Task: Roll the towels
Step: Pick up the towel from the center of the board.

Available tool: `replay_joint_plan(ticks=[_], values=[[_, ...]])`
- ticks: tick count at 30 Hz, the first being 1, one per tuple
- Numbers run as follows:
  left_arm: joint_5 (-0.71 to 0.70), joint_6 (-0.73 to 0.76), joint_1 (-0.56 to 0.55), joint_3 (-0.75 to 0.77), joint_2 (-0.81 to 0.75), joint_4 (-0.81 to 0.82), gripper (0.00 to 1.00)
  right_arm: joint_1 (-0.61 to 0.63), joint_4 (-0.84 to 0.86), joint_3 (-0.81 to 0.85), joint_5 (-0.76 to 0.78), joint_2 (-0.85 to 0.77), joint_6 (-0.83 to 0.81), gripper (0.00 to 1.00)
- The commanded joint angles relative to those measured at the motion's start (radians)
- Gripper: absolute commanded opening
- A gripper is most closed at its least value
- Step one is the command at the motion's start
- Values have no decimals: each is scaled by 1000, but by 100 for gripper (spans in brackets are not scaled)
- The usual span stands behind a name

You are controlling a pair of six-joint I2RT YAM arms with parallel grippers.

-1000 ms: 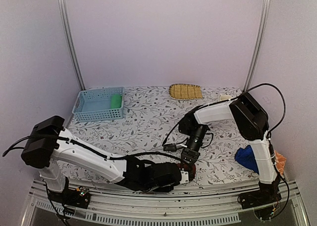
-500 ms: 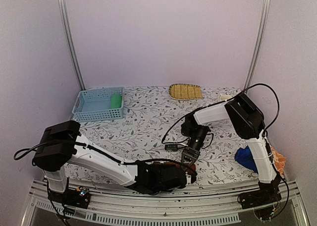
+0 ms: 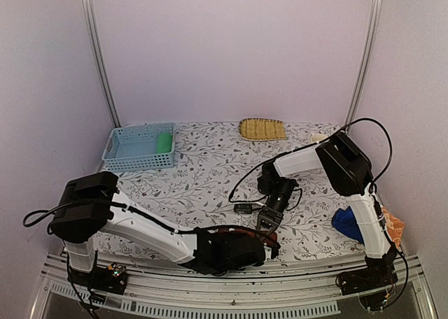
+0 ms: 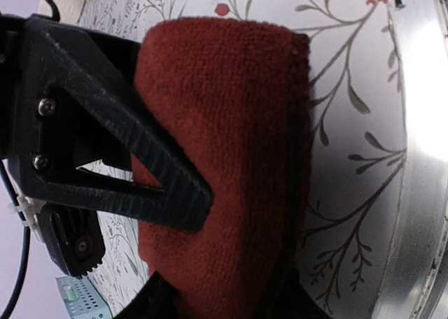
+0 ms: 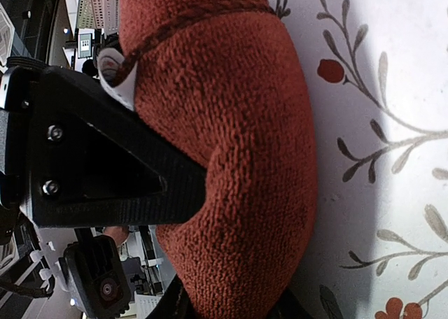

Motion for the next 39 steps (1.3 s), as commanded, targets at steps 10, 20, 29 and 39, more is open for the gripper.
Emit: replay_joint_plan(ticks=[10,20,29,39], values=[[148,-23,40,-16,13,-11,8,8,31,-40,43,-147,-73,49],[206,-60,79,-47,-100,31,0,-116,20,-130,193,-350,-49,69],[228,-75,104,-48,-139,50,0,-220,28,-171,261,-520,-69,99],[242,-107,137,-28,-216,22,0,-358,457,-400,316,-765,163,99]])
